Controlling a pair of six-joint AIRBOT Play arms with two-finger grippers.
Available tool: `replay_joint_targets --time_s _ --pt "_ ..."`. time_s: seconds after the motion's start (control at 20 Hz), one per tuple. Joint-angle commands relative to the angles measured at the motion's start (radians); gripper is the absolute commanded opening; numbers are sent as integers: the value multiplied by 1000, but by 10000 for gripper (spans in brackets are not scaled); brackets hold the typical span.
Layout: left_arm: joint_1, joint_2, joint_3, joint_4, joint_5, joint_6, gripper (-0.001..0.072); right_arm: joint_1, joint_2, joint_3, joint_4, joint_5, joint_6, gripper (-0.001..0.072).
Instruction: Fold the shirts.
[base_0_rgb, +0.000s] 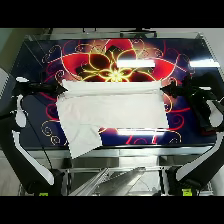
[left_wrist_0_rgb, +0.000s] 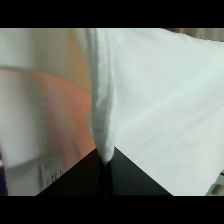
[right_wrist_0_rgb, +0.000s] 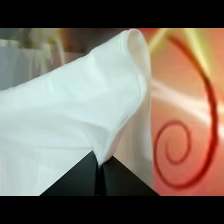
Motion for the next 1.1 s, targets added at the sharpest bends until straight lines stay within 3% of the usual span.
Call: replay_joint_targets --time_s 0.0,0.25,0.3,0.35,0.6,0.65,0.8,1.05 --pt "-24 2 -19 34 75 15 18 17 -1 1 -29 -33 1 19" --pt "-18 3 -17 18 39 14 20 16 1 1 -34 -26 1 27" --pt "-13 2 0 16 0 13 87 16 6 1 -33 -16 1 180" --pt "-13 2 28 15 -48 -2 274 16 13 5 -34 4 1 310" --pt "39 23 233 35 -395 -217 284 -83 177 37 -169 148 102 319" --pt "56 60 193 35 -420 -232 232 -104 225 35 -253 180 138 319" --pt "100 250 -84 100 -431 -196 220 -147 374 -58 -522 266 196 319" --pt "147 654 -740 235 -233 -89 220 -199 576 -399 -640 201 134 326"
